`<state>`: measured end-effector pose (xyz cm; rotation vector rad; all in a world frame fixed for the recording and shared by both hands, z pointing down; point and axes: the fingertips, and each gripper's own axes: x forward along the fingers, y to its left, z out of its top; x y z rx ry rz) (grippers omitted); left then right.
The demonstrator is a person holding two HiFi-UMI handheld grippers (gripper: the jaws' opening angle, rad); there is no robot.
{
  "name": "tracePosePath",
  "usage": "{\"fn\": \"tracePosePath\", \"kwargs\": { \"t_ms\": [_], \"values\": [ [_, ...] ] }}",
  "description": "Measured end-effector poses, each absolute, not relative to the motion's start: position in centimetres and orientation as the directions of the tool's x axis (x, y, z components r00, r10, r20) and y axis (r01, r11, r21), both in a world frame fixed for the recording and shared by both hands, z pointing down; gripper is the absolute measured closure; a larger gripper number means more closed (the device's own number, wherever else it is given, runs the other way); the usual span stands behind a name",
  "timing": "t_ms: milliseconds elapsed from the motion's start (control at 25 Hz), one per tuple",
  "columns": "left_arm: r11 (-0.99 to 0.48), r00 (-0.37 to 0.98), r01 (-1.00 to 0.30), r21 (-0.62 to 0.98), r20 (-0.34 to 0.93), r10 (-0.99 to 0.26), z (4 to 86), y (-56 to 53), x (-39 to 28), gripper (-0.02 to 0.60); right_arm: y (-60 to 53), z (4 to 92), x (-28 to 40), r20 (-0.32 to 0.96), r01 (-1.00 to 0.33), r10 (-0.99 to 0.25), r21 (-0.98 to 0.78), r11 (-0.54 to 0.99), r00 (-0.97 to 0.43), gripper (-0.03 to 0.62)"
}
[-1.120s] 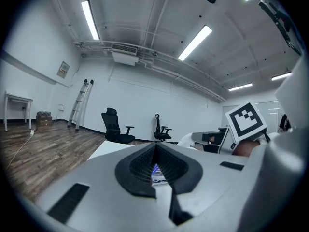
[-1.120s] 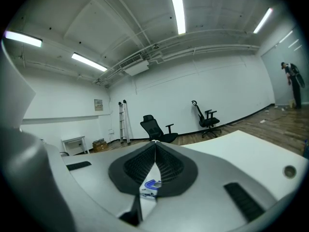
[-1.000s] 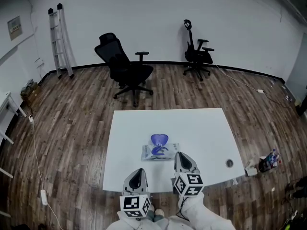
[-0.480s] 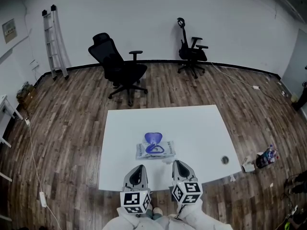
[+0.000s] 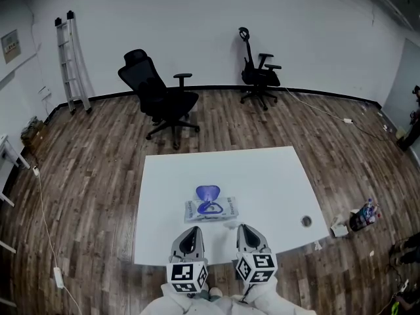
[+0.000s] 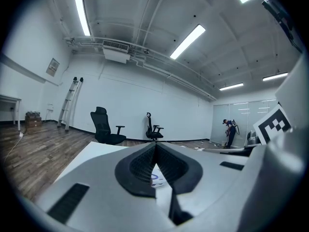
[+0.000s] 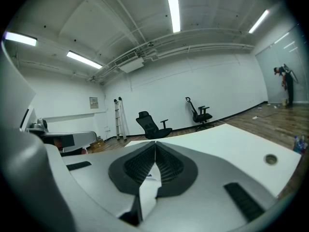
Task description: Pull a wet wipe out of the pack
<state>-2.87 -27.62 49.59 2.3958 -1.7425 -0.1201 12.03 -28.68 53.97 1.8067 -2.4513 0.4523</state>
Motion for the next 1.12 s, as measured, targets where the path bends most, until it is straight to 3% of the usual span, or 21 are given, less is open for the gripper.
{"fn": "tracePosePath", "kwargs": {
  "t_ms": [1120],
  "values": [
    [-0.294, 0.302, -0.938, 0.182, 0.017, -0.953, 49.1, -29.6, -3.4, 0.583, -30.7, 53.5, 11.7, 0.207, -0.942, -0.924, -0.176, 0.287, -0.321, 0.583]
  ]
}}
